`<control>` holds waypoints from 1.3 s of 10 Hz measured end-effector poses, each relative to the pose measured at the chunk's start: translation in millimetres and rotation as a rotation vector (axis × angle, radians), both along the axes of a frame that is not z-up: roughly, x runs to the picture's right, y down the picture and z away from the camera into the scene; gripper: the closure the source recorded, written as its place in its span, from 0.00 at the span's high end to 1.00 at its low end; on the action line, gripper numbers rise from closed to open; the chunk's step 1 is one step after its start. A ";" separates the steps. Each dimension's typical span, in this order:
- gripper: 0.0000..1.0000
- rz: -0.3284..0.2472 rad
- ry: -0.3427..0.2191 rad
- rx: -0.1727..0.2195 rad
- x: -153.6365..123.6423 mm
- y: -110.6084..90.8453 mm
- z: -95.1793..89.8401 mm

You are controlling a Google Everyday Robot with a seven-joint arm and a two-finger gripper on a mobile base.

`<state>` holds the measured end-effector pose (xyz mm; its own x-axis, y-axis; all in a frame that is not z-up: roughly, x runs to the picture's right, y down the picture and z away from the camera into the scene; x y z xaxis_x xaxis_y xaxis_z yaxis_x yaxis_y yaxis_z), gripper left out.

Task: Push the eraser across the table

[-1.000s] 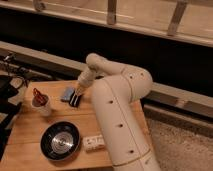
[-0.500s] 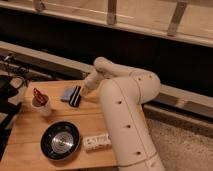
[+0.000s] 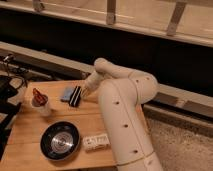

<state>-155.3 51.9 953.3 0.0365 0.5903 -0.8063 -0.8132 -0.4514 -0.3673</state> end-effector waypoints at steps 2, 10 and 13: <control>0.00 -0.003 -0.008 0.019 -14.6 -3.1 -1.2; 0.00 -0.058 -0.081 0.035 -94.4 -7.4 -35.7; 0.00 -0.069 -0.094 0.037 -107.8 -6.5 -43.1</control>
